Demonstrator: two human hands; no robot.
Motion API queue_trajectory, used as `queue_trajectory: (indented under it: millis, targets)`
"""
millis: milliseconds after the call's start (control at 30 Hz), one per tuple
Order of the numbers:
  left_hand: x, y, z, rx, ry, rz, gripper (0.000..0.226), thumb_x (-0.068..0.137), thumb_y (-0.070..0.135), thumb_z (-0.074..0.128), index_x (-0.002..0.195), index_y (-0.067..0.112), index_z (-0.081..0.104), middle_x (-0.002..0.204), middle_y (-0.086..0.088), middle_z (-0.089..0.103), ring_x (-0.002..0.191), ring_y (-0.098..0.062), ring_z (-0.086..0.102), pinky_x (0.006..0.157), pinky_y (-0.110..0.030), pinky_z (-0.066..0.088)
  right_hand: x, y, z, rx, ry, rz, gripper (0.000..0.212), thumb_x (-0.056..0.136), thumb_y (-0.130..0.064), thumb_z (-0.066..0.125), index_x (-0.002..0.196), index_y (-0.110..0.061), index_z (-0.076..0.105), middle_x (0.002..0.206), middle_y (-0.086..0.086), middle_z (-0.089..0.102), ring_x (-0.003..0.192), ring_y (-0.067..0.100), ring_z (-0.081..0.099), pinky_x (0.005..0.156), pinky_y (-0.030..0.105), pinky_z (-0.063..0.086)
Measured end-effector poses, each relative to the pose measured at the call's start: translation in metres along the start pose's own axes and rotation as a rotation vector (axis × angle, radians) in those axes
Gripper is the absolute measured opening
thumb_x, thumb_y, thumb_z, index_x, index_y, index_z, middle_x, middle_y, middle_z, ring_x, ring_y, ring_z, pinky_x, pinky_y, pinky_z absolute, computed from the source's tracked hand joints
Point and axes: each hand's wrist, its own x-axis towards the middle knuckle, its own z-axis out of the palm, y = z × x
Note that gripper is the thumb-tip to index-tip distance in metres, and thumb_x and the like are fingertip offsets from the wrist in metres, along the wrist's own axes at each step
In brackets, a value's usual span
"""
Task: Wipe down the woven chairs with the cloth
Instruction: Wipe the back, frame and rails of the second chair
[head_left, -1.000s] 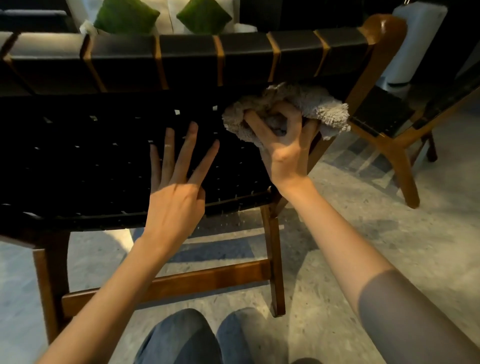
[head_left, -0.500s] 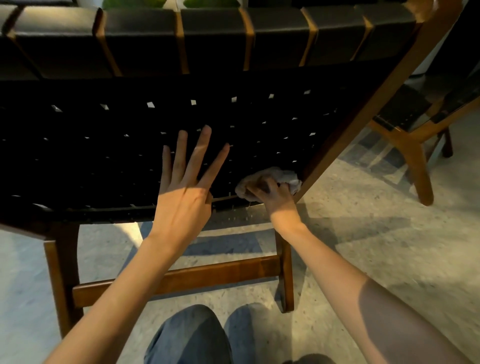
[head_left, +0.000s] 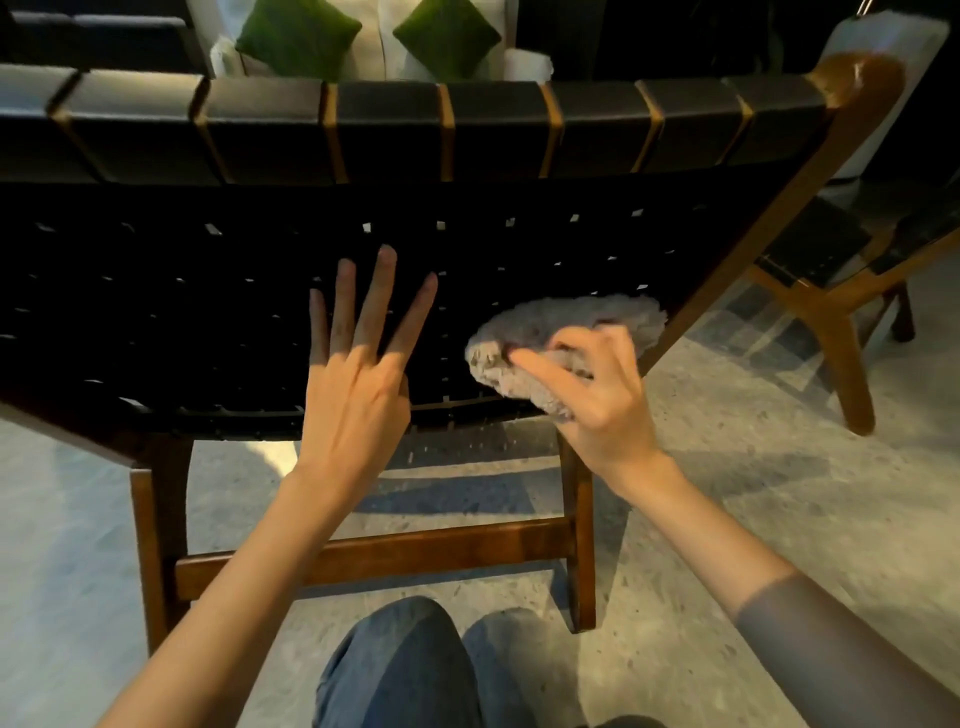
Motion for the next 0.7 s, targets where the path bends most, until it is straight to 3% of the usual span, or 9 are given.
queue_trajectory:
  millis: [67, 133, 233, 300, 400, 500, 600, 700]
  targets:
    - [0.004, -0.001, -0.003, 0.001, 0.01, -0.02, 0.088, 0.076, -0.009, 0.059, 0.15, 0.019, 0.02, 0.156, -0.012, 0.003, 0.143, -0.037, -0.003, 0.116, -0.053, 0.003, 0.034, -0.001, -0.003, -0.003, 0.151, -0.025, 0.044, 0.065, 0.021, 0.072, 0.101, -0.003, 0.073, 0.106, 0.01, 0.045, 0.088, 0.03, 0.042, 0.075, 0.032, 0.039]
    - [0.007, -0.003, -0.006, -0.007, 0.007, -0.036, 0.087, 0.076, -0.007, 0.058, 0.151, 0.019, 0.02, 0.156, -0.012, 0.002, 0.143, -0.037, -0.003, 0.117, -0.052, 0.001, 0.061, -0.006, -0.001, -0.037, 0.155, 0.025, 0.034, 0.064, 0.017, 0.075, 0.094, -0.001, 0.074, 0.105, 0.017, 0.051, 0.089, 0.032, 0.046, 0.077, 0.034, 0.039]
    - [0.007, -0.006, -0.008, -0.009, 0.007, -0.047, 0.089, 0.075, -0.005, 0.058, 0.151, 0.02, 0.019, 0.156, -0.012, 0.001, 0.144, -0.036, -0.005, 0.117, -0.053, 0.001, 0.079, -0.016, 0.01, -0.127, 0.141, 0.076, 0.026, 0.058, 0.016, 0.07, 0.077, -0.001, 0.066, 0.088, 0.03, 0.06, 0.089, 0.032, 0.044, 0.085, 0.047, 0.045]
    - [0.007, -0.009, -0.006, -0.015, 0.01, -0.045, 0.089, 0.075, -0.006, 0.06, 0.15, 0.02, 0.021, 0.157, -0.011, 0.001, 0.143, -0.037, -0.004, 0.117, -0.053, 0.001, 0.08, -0.017, 0.019, -0.134, 0.196, 0.087, 0.032, 0.065, 0.011, 0.066, 0.092, -0.006, 0.069, 0.095, 0.028, 0.06, 0.092, 0.031, 0.045, 0.087, 0.046, 0.043]
    - [0.004, -0.015, -0.002, -0.028, 0.002, -0.045, 0.086, 0.076, -0.005, 0.064, 0.149, 0.019, 0.024, 0.155, -0.008, -0.001, 0.143, -0.035, -0.006, 0.116, -0.055, 0.003, 0.073, -0.007, 0.035, -0.085, 0.223, 0.06, 0.033, 0.086, -0.008, 0.064, 0.117, -0.017, 0.067, 0.118, 0.009, 0.046, 0.096, 0.034, 0.047, 0.082, 0.038, 0.04]
    - [-0.002, -0.019, 0.004, -0.029, -0.01, -0.039, 0.082, 0.078, -0.007, 0.062, 0.148, 0.017, 0.026, 0.153, -0.011, 0.003, 0.142, -0.029, -0.008, 0.115, -0.057, 0.006, 0.048, 0.003, 0.051, -0.08, 0.08, 0.01, 0.045, 0.083, -0.009, 0.069, 0.125, -0.021, 0.061, 0.123, 0.005, 0.038, 0.098, 0.034, 0.037, 0.082, 0.036, 0.035]
    - [-0.012, -0.021, 0.009, -0.02, -0.045, -0.032, 0.081, 0.079, -0.009, 0.06, 0.148, 0.016, 0.026, 0.152, -0.014, 0.006, 0.141, -0.03, -0.005, 0.115, -0.059, 0.01, 0.009, 0.001, 0.072, 0.023, -0.178, 0.083, 0.068, 0.072, 0.005, 0.071, 0.128, -0.026, 0.047, 0.126, 0.004, 0.034, 0.104, 0.034, 0.035, 0.088, 0.043, 0.039]
    - [-0.019, -0.026, 0.011, -0.008, -0.086, -0.023, 0.084, 0.077, -0.01, 0.061, 0.148, 0.017, 0.025, 0.153, -0.014, 0.006, 0.142, -0.032, -0.002, 0.114, -0.06, 0.012, -0.015, -0.01, 0.098, -0.024, -0.291, 0.109, 0.065, 0.058, 0.002, 0.084, 0.116, -0.022, 0.066, 0.118, 0.007, 0.037, 0.091, 0.033, 0.036, 0.065, 0.038, 0.056]
